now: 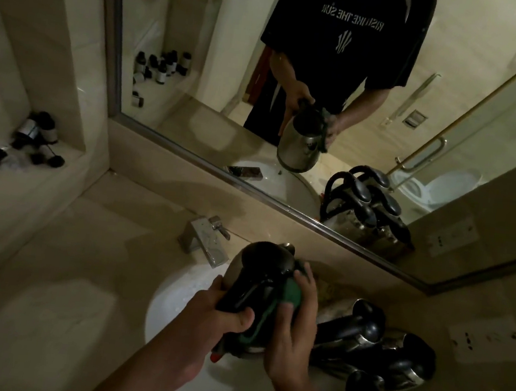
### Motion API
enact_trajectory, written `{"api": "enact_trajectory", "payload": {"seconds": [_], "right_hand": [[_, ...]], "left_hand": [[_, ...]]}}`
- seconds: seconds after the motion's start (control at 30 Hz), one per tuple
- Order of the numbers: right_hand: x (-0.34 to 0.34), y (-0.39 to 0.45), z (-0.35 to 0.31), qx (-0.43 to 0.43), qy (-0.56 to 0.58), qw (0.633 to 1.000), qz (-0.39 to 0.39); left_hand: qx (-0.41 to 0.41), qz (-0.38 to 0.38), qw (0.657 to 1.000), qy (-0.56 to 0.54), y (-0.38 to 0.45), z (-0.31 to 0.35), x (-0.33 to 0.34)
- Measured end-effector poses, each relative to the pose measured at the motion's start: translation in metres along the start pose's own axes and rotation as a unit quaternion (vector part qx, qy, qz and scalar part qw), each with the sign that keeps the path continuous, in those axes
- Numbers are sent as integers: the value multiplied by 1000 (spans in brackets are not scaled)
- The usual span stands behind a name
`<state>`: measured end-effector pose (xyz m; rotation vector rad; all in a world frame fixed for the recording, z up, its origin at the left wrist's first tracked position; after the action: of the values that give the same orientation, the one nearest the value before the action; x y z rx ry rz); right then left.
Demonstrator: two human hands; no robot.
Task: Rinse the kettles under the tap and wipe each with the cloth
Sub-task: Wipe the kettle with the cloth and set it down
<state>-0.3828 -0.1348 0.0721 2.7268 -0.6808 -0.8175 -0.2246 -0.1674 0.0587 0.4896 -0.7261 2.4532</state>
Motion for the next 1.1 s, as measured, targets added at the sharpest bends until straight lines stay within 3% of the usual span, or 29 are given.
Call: {"api": "enact_trajectory", "payload": {"seconds": [0.07, 0.17, 0.3, 0.43, 0.5, 0.63, 0.7, 0.87, 0.93, 1.0, 1.1], "right_hand": [[-5, 27, -5, 139, 112, 983, 51], [-8, 68, -15, 214, 24, 976, -19], [10, 74, -44, 33, -223, 964, -140], [22, 45, -65, -141, -259, 938, -180], [17, 32, -57, -160, -239, 944, -161], [7, -1, -36, -179, -192, 965, -22], [7, -22, -27, -187, -215, 958, 33], [19, -57, 5, -210, -279, 937, 33], [12, -55, 15, -163, -234, 958, 37], [1, -42, 24, -45, -127, 990, 41], [-9, -9, 19, 108, 73, 990, 49]], "left_hand": [[11, -3, 1000, 20, 0, 0, 4], [23, -7, 999, 39, 0, -1, 12], [20, -29, 999, 37, 3, -4, 15], [3, -24, 999, 41, 8, -9, 9], [-21, -21, 999, 28, 7, -14, 5], [-44, -34, 998, 15, 5, -15, 0], [-45, -40, 998, 1, 5, -12, -1], [-25, -37, 998, -32, 5, -1, 2], [-17, -26, 999, -42, 4, 4, 4], [-6, -19, 999, -37, 2, 10, 6], [23, -28, 999, -17, -4, 23, 11]]}}
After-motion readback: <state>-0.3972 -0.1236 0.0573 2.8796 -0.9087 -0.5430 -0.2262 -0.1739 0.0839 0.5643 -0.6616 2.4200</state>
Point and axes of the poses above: each hand's wrist, its own y-axis towards the middle knuckle, its own x-axis out of the palm, z = x × y, the point moved 6 cm from there along y, towards the middle knuckle, and after that the axes turned 1 degree about -z, right-handed, at the moved point
